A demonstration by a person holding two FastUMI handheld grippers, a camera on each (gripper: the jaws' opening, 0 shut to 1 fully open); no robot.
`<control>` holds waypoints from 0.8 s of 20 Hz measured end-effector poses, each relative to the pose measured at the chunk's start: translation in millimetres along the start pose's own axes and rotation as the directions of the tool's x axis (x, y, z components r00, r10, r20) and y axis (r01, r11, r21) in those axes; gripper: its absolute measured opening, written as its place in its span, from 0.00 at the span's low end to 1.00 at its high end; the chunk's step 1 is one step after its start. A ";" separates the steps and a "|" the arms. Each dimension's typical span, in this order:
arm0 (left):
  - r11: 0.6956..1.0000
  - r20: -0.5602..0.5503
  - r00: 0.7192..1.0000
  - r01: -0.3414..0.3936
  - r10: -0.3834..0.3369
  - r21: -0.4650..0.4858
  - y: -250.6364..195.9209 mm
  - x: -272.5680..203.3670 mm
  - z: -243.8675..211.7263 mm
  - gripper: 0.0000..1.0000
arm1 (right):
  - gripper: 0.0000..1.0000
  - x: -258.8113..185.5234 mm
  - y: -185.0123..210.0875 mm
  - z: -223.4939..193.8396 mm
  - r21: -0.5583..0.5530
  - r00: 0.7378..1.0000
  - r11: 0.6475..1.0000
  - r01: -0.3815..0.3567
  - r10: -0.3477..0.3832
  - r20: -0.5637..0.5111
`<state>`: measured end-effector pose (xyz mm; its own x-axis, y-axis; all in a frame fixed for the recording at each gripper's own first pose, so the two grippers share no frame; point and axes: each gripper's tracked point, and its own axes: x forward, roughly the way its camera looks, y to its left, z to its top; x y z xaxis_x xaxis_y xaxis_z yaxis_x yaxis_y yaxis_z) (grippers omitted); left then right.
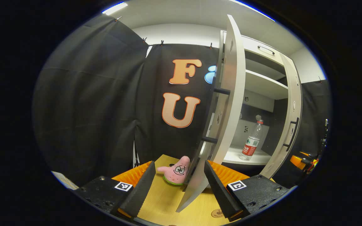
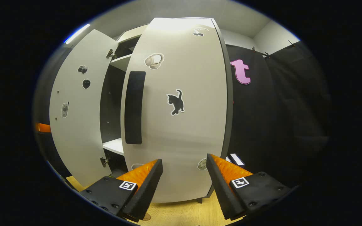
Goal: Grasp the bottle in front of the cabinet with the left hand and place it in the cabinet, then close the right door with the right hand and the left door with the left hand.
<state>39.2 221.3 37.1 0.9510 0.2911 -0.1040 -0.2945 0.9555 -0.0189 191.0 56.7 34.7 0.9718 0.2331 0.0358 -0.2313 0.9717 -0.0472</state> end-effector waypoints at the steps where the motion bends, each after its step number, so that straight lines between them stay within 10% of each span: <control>1: 1.000 0.002 1.000 -0.001 0.001 0.007 -0.4 -0.6 0.9 0.97 | 0.94 -2.4 -1.5 1.0 -0.002 1.000 1.000 0.003 -0.003 0.004; 16: 0.998 -0.023 0.999 0.035 -0.034 0.054 -16.3 0.7 0.5 0.94 | 0.94 -47.9 -18.9 9.7 -0.002 0.998 1.000 0.022 -0.022 0.052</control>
<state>44.7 205.9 37.9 0.9579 0.2576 -0.1265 -0.2557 0.9662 0.0315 148.4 27.6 43.6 0.9729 0.2135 0.0888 -0.2099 0.9765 -0.0479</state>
